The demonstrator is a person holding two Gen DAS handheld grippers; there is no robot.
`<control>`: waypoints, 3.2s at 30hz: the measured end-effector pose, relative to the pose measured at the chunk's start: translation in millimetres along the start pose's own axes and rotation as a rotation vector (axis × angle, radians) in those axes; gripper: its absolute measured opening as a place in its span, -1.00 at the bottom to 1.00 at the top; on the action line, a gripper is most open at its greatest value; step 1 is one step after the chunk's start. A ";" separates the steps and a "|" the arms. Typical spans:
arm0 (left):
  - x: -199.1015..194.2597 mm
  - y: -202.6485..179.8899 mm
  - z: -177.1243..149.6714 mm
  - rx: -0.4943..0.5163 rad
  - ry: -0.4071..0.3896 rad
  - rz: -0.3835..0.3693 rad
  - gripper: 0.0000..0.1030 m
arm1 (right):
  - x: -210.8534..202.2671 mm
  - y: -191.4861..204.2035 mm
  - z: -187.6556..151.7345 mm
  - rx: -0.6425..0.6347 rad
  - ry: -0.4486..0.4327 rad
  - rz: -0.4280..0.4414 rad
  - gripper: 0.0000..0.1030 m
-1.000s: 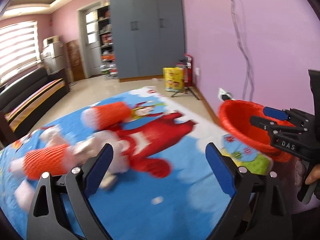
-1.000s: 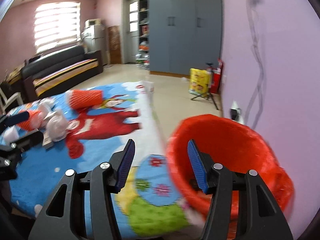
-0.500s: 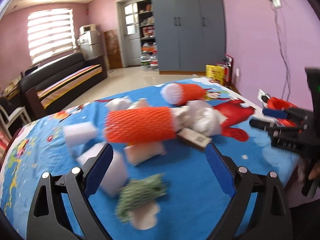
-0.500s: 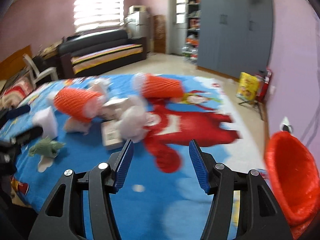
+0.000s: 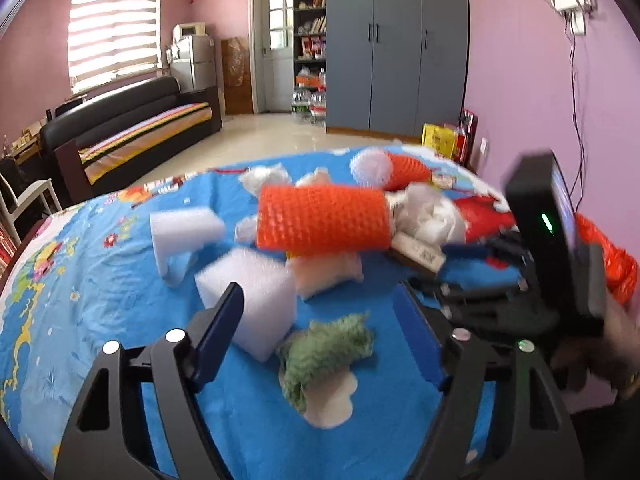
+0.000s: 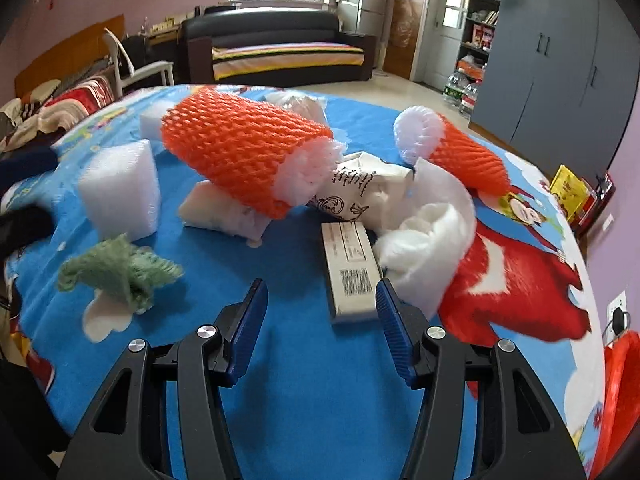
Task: Collect trash
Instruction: 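Grasp the green cloth with the left tool while the right tool grasps the gold box, then carry the cloth and gold box to the red bin and release both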
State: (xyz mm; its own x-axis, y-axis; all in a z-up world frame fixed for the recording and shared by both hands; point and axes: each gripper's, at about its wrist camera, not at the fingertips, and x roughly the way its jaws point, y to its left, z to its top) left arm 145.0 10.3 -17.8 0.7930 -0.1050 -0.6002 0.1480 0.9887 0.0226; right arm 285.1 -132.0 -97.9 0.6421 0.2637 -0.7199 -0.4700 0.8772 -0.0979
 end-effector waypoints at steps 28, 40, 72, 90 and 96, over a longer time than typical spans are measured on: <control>33.5 -26.0 -16.0 0.077 0.096 0.008 -0.70 | -53.7 -52.3 -36.4 0.002 0.006 -0.031 -0.69; 49.2 -21.7 -29.0 0.028 0.184 -0.015 -0.04 | -62.8 -44.2 -32.2 0.001 -0.028 -0.011 -0.69; 6.1 -84.7 22.0 0.016 -0.062 -0.070 -0.57 | -106.2 -63.6 -43.0 0.030 -0.111 -0.032 -0.69; 10.3 -143.9 31.2 0.087 -0.142 -0.095 -0.56 | -152.3 -103.6 -65.7 0.122 -0.204 -0.095 -0.69; 7.0 -170.7 36.5 0.107 -0.185 -0.116 -0.55 | -165.5 -117.8 -74.6 0.159 -0.237 -0.139 -0.69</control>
State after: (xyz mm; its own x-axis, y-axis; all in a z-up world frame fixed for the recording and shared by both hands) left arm 146.9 -163.1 3.3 0.8604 -0.2449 -0.4469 0.2987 0.9529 0.0529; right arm 189.0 -308.9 -18.6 0.8256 0.2066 -0.5251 -0.2790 0.9583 -0.0617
